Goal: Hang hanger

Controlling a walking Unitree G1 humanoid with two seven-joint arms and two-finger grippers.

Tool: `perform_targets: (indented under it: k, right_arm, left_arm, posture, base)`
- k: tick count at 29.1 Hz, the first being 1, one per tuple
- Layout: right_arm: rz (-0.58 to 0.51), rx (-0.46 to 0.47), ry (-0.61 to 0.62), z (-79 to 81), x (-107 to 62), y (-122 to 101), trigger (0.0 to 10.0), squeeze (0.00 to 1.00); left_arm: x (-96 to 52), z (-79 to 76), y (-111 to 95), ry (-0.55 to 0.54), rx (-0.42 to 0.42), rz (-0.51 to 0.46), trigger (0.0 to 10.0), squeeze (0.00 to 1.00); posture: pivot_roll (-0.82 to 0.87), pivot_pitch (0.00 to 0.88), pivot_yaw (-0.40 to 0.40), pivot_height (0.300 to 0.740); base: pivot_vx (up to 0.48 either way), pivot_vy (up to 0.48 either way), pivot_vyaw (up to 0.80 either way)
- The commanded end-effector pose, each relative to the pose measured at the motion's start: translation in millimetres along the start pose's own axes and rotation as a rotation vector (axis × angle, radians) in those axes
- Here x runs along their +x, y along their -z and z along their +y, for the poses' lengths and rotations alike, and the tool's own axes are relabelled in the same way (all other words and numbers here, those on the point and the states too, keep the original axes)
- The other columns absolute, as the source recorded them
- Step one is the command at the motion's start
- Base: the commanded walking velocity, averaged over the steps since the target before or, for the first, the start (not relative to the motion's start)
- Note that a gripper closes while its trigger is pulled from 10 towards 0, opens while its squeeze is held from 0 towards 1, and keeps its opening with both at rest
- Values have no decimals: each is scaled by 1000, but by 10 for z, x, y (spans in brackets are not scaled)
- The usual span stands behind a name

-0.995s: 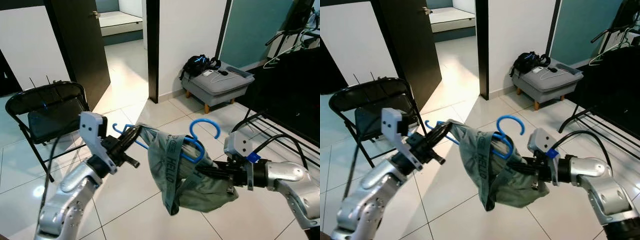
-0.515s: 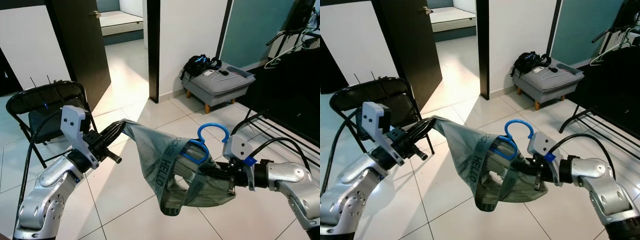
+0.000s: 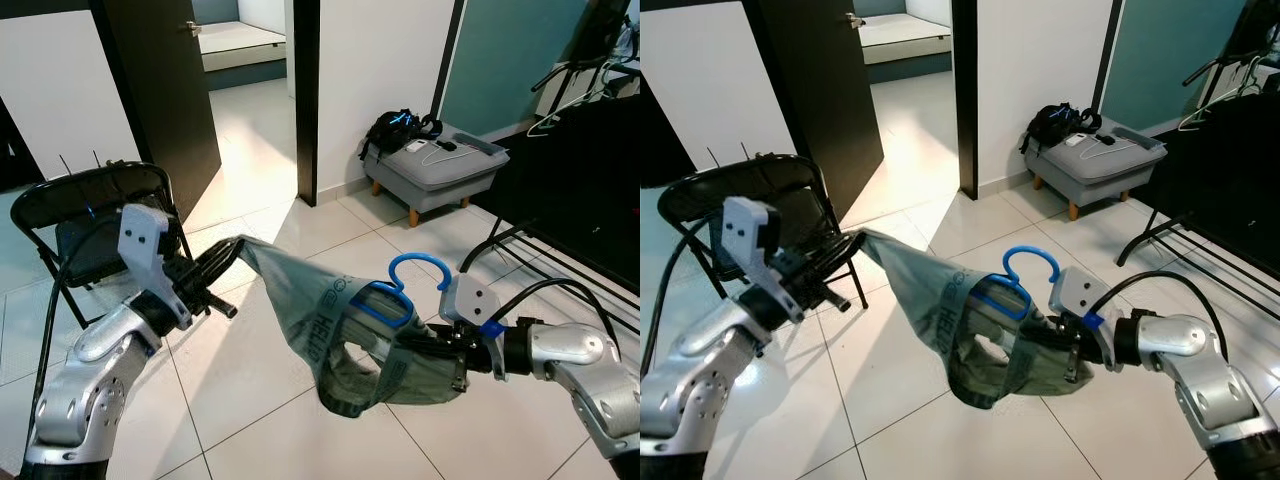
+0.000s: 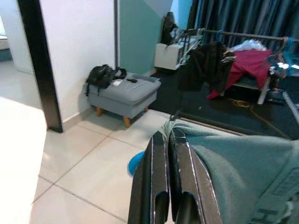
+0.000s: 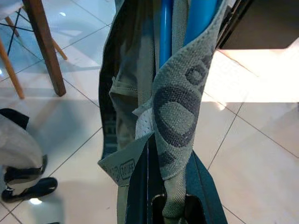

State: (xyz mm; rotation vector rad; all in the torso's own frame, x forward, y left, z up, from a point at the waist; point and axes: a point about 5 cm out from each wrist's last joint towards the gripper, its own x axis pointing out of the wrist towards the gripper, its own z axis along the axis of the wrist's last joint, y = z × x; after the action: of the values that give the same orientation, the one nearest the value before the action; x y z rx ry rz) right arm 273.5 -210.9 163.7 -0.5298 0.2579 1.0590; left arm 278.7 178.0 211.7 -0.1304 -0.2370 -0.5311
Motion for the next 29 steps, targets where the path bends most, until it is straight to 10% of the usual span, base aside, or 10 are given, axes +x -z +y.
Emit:
perform_targets:
  k: [1,5,11,12,15,16,18,19,29]
  right_arm:
    - [77,30,-24,68,41,142,0,0]
    - [60,18,-68,158,149,105,0,0]
    - [72,10,-70,165,149,132,0,0]
    - [72,9,-69,163,149,134,0,0]
    - [65,11,-65,159,150,128,0,0]
    - [42,17,-57,149,149,102,0,0]
    - [42,17,-57,149,149,102,0,0]
    - [37,18,-53,143,145,95,0,0]
    - [-43,48,-15,71,122,4,0,0]
  left_arm:
    - [24,-27,-246,19,36,-81,0,0]
    - [140,-131,-298,38,33,-104,0,0]
    - [100,230,-277,-193,7,-88,0,0]
    - [93,269,-269,-221,-1,-83,2510,0]
    - [82,301,-247,-244,11,-67,2510,0]
    - [36,369,-133,-288,105,28,10000,820]
    - [36,369,-133,-288,105,28,10000,820]
    - [16,380,-87,-289,134,65,10000,1000]
    - [2,74,87,-81,69,169,10000,902]
  posture:
    - [44,0,5,735]
    - [40,0,7,735]
    - [41,0,9,735]
    - [41,0,9,735]
    - [41,0,11,735]
    - [40,0,14,735]
    - [40,0,14,735]
    - [40,0,14,735]
    - [45,0,11,735]
  base:
    - [0,0,0]
    - [0,0,0]
    - [0,0,0]
    - [0,0,0]
    - [0,0,0]
    - [0,0,0]
    - [0,0,0]
    - [0,0,0]
    - [0,0,0]
